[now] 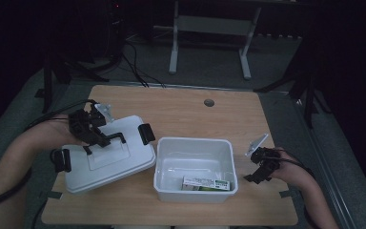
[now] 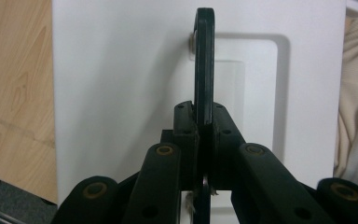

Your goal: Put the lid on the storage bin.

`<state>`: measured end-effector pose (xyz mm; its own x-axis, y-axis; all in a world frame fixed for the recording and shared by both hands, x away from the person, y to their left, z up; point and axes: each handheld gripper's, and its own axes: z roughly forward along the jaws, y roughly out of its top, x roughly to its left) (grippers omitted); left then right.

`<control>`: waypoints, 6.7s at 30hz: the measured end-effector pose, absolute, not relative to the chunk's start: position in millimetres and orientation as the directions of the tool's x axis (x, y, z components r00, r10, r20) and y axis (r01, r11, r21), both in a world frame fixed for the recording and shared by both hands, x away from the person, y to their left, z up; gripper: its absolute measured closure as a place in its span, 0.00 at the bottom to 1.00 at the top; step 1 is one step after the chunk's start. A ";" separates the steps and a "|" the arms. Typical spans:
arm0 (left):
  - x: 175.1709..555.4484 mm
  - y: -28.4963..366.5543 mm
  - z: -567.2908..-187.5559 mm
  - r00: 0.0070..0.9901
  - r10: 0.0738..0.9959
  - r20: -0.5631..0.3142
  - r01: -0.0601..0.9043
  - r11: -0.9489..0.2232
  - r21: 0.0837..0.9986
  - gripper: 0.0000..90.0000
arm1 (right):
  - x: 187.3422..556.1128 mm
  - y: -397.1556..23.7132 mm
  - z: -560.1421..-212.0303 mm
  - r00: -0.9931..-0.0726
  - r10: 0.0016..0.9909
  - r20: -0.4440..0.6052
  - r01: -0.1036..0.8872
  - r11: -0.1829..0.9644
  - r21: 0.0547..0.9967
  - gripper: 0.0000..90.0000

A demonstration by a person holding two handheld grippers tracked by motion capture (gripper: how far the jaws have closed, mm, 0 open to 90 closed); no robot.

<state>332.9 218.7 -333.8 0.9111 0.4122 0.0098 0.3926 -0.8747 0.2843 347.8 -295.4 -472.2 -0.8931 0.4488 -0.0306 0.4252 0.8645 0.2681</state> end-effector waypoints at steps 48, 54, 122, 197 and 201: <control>336.4 50.4 -312.6 0.994 0.099 0.044 0.079 -0.940 0.332 0.94 | 344.3 -299.4 -476.9 -0.893 0.450 -0.019 0.427 0.859 0.282 0.20; 335.6 27.1 -308.5 0.997 0.062 0.051 0.042 -0.944 0.328 0.94 | 343.6 -302.5 -477.3 -0.890 0.455 -0.018 0.431 0.856 0.285 0.20; 356.0 1.9 -374.3 0.983 0.163 0.090 0.121 -0.928 0.352 0.16 | 339.7 -306.8 -478.5 -0.886 0.463 -0.008 0.439 0.844 0.308 0.20; 311.7 266.8 -497.3 0.742 0.662 -0.105 0.510 -0.456 0.729 0.09 | 346.1 -326.7 -501.4 -0.788 0.615 0.024 0.545 0.679 0.492 0.19; 307.4 273.6 -506.8 0.728 0.675 -0.122 0.523 -0.431 0.736 0.09 | 346.1 -328.8 -505.6 -0.773 0.634 0.021 0.556 0.662 0.502 0.18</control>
<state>307.4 273.6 -506.8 0.7275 0.6752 -0.1215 0.5226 -0.4306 0.7359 346.1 -328.8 -505.6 -0.7734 0.6336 0.0212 0.5562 0.6621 0.5022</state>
